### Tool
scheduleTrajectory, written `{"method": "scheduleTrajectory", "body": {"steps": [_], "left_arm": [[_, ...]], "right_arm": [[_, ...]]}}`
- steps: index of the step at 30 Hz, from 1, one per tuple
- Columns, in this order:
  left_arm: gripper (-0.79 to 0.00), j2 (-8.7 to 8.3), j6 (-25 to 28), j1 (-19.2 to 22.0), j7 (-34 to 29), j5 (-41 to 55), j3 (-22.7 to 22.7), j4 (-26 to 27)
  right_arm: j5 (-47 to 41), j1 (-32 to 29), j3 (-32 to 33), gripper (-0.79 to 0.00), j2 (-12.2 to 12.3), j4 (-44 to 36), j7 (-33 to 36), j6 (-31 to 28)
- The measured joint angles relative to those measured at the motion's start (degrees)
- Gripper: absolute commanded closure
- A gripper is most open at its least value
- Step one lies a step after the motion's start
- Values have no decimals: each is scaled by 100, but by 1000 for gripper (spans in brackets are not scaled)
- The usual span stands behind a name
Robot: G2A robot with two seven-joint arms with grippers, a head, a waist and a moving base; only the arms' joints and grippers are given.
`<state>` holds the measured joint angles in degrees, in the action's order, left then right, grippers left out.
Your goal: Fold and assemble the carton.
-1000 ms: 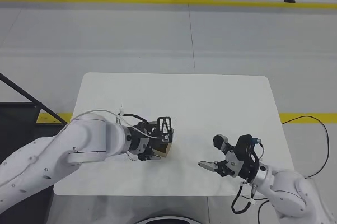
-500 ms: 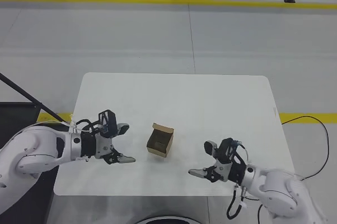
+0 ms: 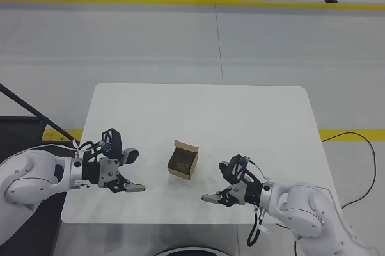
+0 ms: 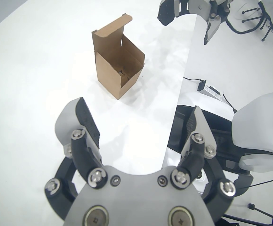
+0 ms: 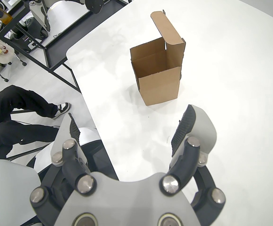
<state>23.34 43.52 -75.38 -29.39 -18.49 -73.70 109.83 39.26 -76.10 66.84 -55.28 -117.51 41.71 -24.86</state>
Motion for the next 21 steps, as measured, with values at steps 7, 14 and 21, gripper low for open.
{"method": "scheduleTrajectory", "body": {"steps": [7, 14, 21], "left_arm": [[-785, 136, -892, 178, -289, 524, 314, -22], [-785, 383, -1846, 729, -883, 1728, 830, -366], [-785, 408, -1938, 796, -994, 1904, 892, -401]], "right_arm": [[110, 201, -421, -785, -120, 21, 184, 1197], [-594, 576, -680, -785, -313, 323, -76, 2689], [-656, 586, -680, -785, -319, 339, -82, 2737]]}}
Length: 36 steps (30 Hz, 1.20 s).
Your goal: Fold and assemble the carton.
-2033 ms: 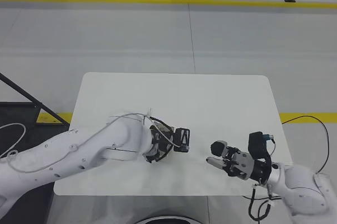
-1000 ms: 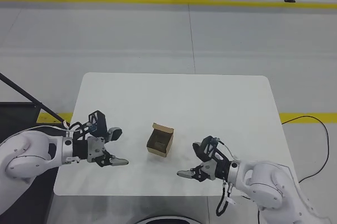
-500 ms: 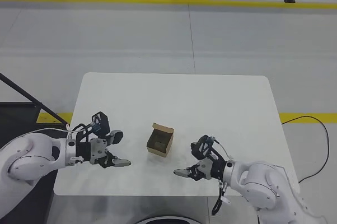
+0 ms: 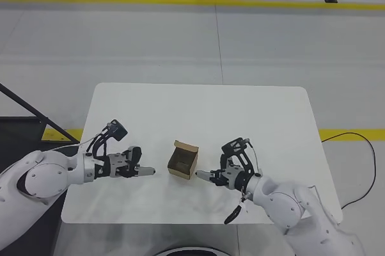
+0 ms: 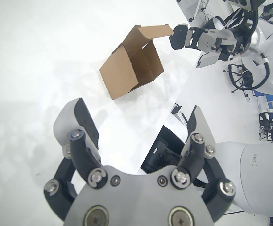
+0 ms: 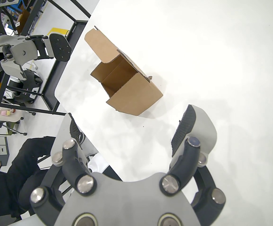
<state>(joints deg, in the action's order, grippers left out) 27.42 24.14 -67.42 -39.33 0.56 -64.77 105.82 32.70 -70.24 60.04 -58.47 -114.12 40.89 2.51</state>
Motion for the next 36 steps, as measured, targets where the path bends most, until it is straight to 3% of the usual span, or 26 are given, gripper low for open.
{"method": "scheduleTrajectory", "body": {"steps": [4, 9, 12, 26, 36], "left_arm": [[-785, 21, -103, -13, 55, -6, 14, -57], [-785, 164, -888, 193, 17, 111, 226, -224], [-785, 263, -1145, 371, -16, 52, 387, -263], [-730, 729, -2183, 1080, -166, -612, 1177, -440], [-730, 1034, -2301, 1453, -278, -788, 1570, -681]], "right_arm": [[72, -29, -14, -785, -8, 54, -50, 122], [593, 131, -295, -785, -111, 35, -1, 1364], [715, 227, -420, -785, -162, 24, 43, 1739], [1092, 692, -845, -785, -364, 277, 476, 2376], [1201, 1043, -1140, -785, -544, 551, 654, 2609]]}}
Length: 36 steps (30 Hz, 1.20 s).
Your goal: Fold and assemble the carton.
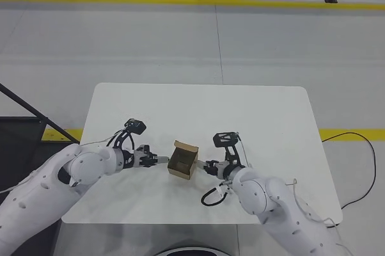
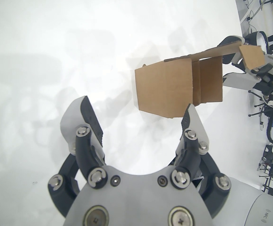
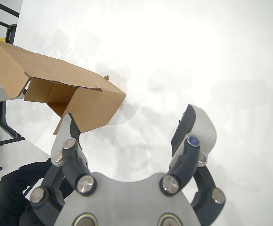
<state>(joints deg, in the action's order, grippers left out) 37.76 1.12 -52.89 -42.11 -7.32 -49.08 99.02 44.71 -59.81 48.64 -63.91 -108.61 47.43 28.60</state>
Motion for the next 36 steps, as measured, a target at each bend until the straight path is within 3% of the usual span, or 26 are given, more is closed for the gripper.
{"method": "scheduleTrajectory", "body": {"steps": [17, 20, 26, 27, 31, 34, 36], "left_arm": [[-702, 328, -33, 243, -235, -223, 272, -174], [-616, 374, -26, 266, -293, -258, 301, -183], [-588, 470, -54, 303, -354, -311, 344, -222], [-526, 482, -55, 308, -363, -317, 348, -226], [-496, 531, -57, 320, -395, -346, 351, -237], [-397, 562, -44, 317, -429, -356, 341, -247], [-391, 581, -30, 314, -448, -370, 330, -256]], "right_arm": [[179, 139, -95, -785, -168, 154, 193, 26], [222, 148, -100, -785, -193, 161, 237, 34], [316, 171, -148, -785, -254, 164, 303, 76], [324, 182, -159, -785, -264, 173, 321, 76], [360, 238, -216, -785, -313, 209, 385, 78], [374, 270, -247, -785, -349, 236, 416, 78], [377, 287, -261, -785, -373, 252, 439, 71]]}}
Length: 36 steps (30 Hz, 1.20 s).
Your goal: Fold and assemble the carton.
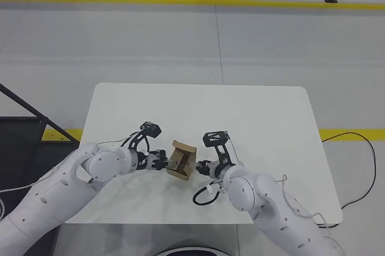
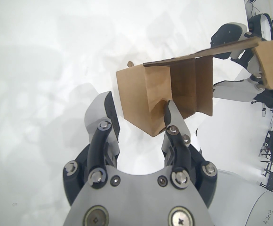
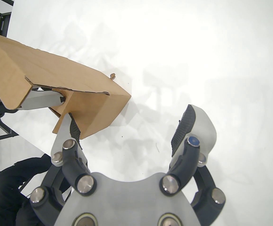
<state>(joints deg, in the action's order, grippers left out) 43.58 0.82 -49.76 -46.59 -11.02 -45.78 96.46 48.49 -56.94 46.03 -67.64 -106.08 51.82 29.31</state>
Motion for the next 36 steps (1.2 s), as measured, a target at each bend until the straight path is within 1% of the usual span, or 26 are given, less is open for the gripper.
{"method": "scheduleTrajectory", "body": {"steps": [2, 3, 5, 6, 12, 14, 15, 24, 25, 26, 27, 30, 33, 36], "left_arm": [[-388, 17, 16, -7, -11, -1, -10, -10], [-388, 27, 28, -12, -18, 1, -18, -19], [-388, 43, 42, -20, -28, 0, -30, -29], [-388, 53, 52, -25, -37, 0, -39, -36], [-388, 101, 145, -53, -79, 42, -90, -77], [-388, 115, 156, -64, -88, 51, -105, -83], [-391, 124, 162, -71, -96, 56, -114, -86], [-391, 196, 182, -142, -112, 245, -195, -121], [-391, 205, 182, -146, -118, 269, -201, -124], [-391, 213, 183, -149, -126, 289, -205, -127], [-391, 224, 187, -151, -135, 306, -211, -131], [-397, 252, 187, -161, -143, 323, -220, -138], [-397, 278, 185, -179, -153, 382, -236, -152], [-403, 303, 176, -200, -163, 433, -252, -164]], "right_arm": [[5, 10, -11, -760, -20, 12, 11, -2], [10, 15, -16, -720, -32, 21, 15, -1], [2, 16, -15, -699, -51, 33, 20, 10], [-6, 16, -12, -668, -63, 40, 27, 20], [57, 34, -73, -637, -130, 74, 89, 119], [77, 38, -81, -616, -154, 85, 91, 210], [68, 35, -83, -557, -170, 84, 83, 266], [-34, 5, -27, -526, -254, 75, 128, 416], [-50, 0, -17, -529, -261, 70, 138, 429], [-74, -7, -4, -545, -268, 62, 145, 435], [-107, -16, 15, -579, -276, 52, 149, 432], [-128, -43, 54, -610, -291, 36, 154, 420], [-137, -74, 93, -613, -305, 19, 169, 447], [-142, -110, 149, -597, -313, -16, 211, 500]]}}
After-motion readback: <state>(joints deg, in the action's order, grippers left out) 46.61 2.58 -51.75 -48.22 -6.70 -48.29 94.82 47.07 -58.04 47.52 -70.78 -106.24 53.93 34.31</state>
